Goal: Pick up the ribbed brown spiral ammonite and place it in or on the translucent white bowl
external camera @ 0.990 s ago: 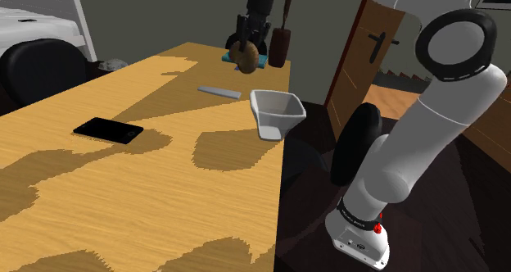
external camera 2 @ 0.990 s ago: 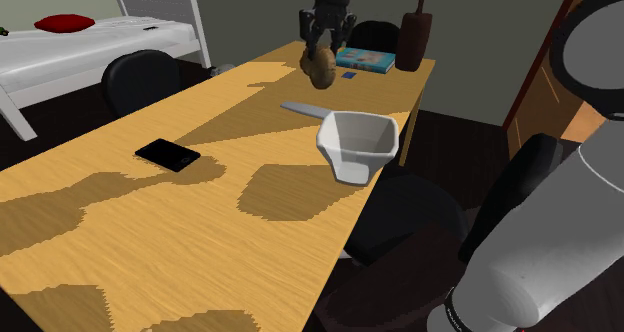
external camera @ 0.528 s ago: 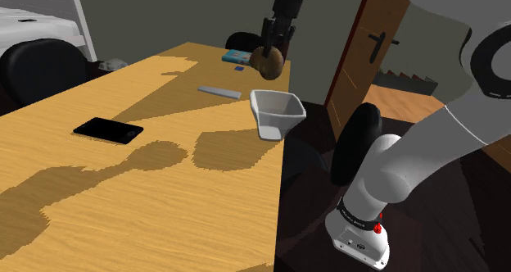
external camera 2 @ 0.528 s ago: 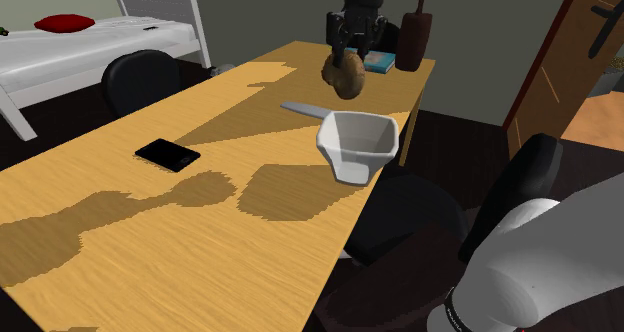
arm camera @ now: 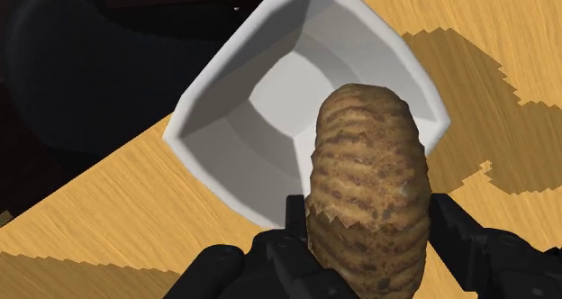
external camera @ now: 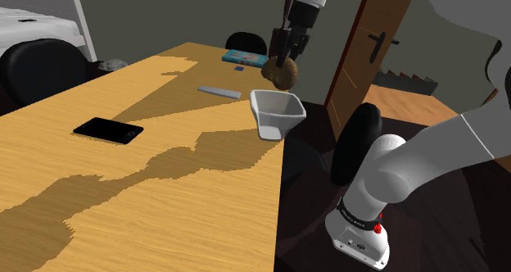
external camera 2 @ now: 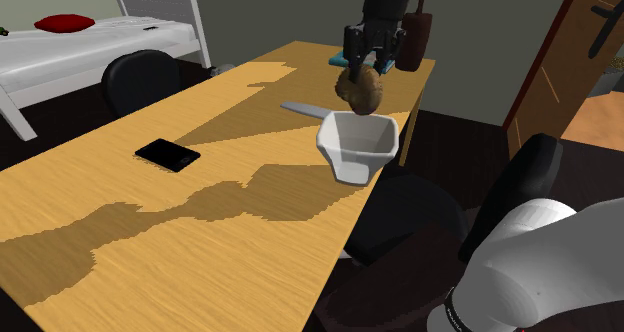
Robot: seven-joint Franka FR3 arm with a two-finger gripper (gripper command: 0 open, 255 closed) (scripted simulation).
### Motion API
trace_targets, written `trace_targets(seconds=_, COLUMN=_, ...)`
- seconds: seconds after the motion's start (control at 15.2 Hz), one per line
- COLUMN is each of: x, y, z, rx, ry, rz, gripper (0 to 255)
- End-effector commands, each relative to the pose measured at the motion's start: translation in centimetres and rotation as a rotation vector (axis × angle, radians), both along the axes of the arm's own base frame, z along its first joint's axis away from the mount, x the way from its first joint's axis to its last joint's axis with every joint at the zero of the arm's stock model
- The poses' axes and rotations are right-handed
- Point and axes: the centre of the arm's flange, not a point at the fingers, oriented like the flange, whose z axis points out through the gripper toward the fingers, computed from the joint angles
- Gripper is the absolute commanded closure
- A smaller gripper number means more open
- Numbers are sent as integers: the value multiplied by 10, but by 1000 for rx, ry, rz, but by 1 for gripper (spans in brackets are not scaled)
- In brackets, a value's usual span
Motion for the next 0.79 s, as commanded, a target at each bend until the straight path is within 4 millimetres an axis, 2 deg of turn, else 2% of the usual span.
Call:
trace_targets(seconds=0.0, x=0, y=-1, z=-11, rx=0, ry=-1, rz=0, gripper=255)
trace_targets(seconds=0.73, x=0, y=-1, z=-67, rx=0, ry=-1, rz=0, gripper=255)
